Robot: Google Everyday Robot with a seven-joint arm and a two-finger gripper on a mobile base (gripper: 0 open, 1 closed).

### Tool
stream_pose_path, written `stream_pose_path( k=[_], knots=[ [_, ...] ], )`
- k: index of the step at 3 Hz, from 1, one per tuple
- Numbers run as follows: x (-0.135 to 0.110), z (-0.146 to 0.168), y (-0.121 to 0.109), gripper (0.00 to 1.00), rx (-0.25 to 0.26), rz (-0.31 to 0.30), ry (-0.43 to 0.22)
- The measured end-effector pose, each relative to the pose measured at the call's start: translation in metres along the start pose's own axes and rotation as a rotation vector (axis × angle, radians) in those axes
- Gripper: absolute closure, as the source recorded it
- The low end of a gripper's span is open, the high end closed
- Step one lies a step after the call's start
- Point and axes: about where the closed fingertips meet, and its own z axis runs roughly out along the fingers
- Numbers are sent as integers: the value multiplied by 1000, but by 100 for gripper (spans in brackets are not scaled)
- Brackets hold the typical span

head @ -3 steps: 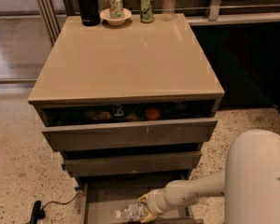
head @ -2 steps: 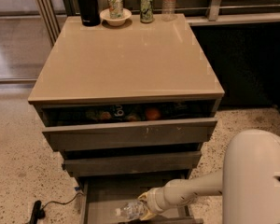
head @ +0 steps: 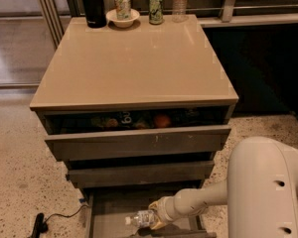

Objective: Place blue plastic bottle into bottom drawer

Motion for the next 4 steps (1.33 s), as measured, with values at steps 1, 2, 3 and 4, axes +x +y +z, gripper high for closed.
stream_pose_path(
  k=[1,2,3,4],
  knots=[
    [14,12,-4,100,5,-2,16],
    [28,23,-7,100,2,6,29],
    [50,43,-13,100,-6,15,50],
    [57,51,-14,100,-8,14,59]
  ],
)
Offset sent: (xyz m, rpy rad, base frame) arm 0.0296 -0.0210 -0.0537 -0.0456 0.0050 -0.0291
